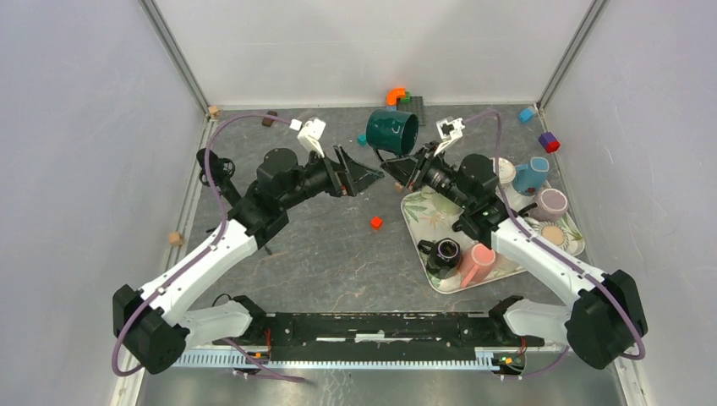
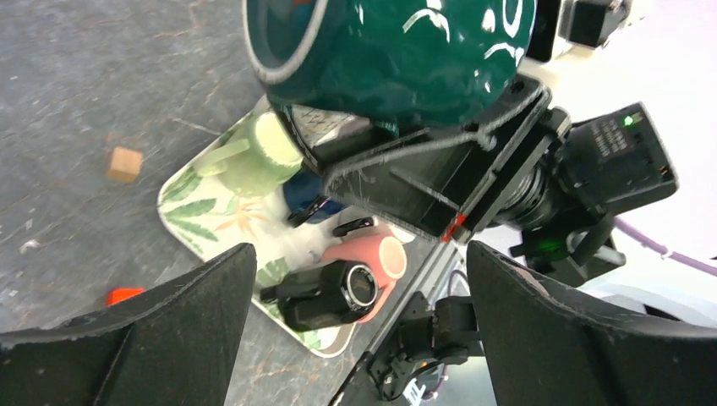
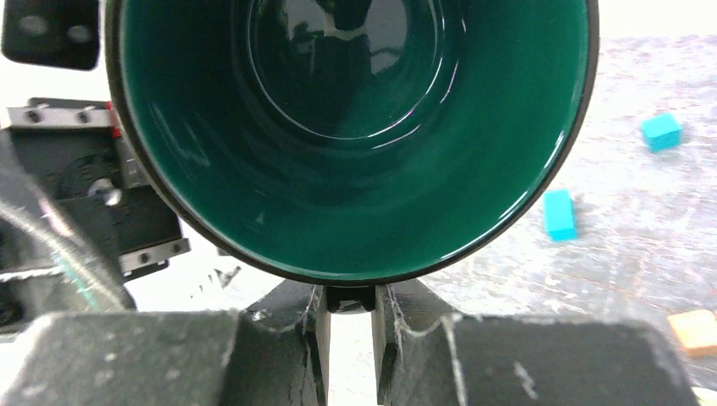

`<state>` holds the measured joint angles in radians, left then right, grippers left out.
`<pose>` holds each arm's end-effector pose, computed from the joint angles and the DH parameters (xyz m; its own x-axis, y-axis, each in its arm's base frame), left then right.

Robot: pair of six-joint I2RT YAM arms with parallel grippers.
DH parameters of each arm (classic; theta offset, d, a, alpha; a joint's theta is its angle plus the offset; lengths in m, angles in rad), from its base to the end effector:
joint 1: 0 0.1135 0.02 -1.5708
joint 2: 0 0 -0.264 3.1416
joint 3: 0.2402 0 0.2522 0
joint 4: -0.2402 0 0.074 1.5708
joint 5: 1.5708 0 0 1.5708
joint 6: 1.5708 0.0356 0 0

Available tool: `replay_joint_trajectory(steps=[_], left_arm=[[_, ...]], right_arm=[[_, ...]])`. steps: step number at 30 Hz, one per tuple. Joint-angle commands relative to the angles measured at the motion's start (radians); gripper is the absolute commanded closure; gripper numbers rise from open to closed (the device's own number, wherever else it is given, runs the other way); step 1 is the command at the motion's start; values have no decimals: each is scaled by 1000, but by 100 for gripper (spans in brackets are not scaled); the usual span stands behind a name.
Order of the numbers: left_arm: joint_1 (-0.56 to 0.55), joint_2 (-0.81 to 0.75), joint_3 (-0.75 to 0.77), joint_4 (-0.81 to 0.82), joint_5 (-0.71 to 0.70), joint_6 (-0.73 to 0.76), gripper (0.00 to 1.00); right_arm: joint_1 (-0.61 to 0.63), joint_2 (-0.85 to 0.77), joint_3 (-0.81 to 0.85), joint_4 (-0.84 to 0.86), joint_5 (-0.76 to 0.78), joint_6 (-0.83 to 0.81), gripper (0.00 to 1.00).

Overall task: Turn the mug right side up
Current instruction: Turn over the cup on the tray, then place the cup at the center of the board.

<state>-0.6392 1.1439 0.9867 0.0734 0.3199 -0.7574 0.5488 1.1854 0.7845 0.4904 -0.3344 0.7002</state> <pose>0.2096 -0.1697 0.3657 -0.6107 -0.3587 -0.7060 0.5481 0.4520 -0.7037 0.2301 0.1544 0.3274 -0.4389 0.4451 -0.7806 -0.6392 0.4558 0.6194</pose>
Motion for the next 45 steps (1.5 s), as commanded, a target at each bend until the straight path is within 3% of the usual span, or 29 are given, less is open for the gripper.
replay_joint_trajectory(steps=[1,10,21,45], left_arm=[[-4,-99,-21,-124,-96,112,0],[-4,-240,-84,-350,-210,187,0],[-4,-290,-109,-409,-215,202,0],[-4,-318,-147,-461,-182,200,0]], right_arm=[[0,8,131,-70,88,-172,100],[3,170,319,-347,253,-373,100],[3,437,535,-538,431,-509,100],[0,961,978,-775,493,-579,100]])
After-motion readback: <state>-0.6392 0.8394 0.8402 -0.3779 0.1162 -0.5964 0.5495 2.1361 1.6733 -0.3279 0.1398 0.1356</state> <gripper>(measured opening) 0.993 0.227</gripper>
